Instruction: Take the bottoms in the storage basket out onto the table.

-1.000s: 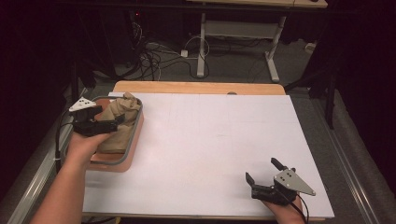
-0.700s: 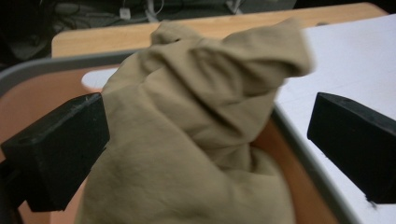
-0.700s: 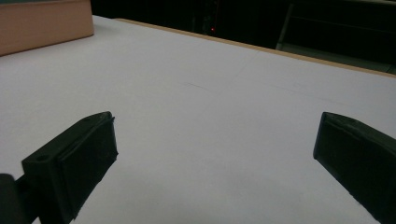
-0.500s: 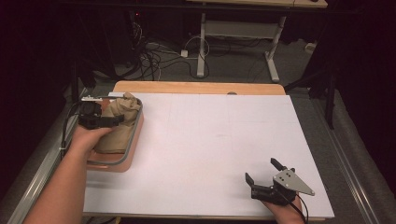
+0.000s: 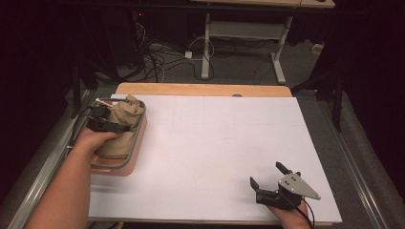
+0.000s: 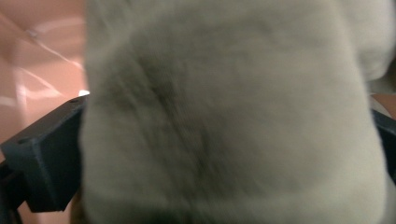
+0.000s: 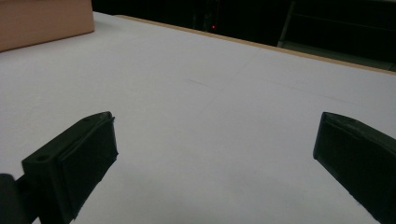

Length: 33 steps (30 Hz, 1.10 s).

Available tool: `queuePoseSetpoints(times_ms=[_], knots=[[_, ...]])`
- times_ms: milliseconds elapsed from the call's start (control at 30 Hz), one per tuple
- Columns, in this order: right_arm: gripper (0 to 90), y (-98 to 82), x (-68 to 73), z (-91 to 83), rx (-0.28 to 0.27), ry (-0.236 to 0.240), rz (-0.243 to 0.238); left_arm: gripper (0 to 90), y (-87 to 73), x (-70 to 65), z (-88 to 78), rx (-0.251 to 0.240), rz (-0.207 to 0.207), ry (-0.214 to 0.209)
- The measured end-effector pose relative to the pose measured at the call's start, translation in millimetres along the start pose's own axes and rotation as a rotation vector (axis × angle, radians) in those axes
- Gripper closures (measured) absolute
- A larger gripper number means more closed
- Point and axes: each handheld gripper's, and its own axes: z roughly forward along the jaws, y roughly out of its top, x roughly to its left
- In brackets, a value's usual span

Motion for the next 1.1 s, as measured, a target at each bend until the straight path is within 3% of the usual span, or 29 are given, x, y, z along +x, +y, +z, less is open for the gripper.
queuePoseSetpoints(times_ms=[200,400,733,1100], knots=[[0.3,-0.2,0.0,0.0,0.001,0.000,0.001,0.0,-0.3,-2.3,11.7,0.071,0.022,-0.007],[0.3,-0.9,1.2,1.0,0.007,0.003,-0.001,2.9,-0.8,-6.1,14.5,0.090,0.054,0.025],[0.3,-1.0,2.6,1.6,0.009,0.005,-0.006,21.6,-2.4,-11.4,11.5,0.082,0.092,0.041],[0.3,0.1,2.1,3.0,0.008,0.010,-0.012,39.8,-3.6,-13.6,5.7,0.069,0.060,0.045]])
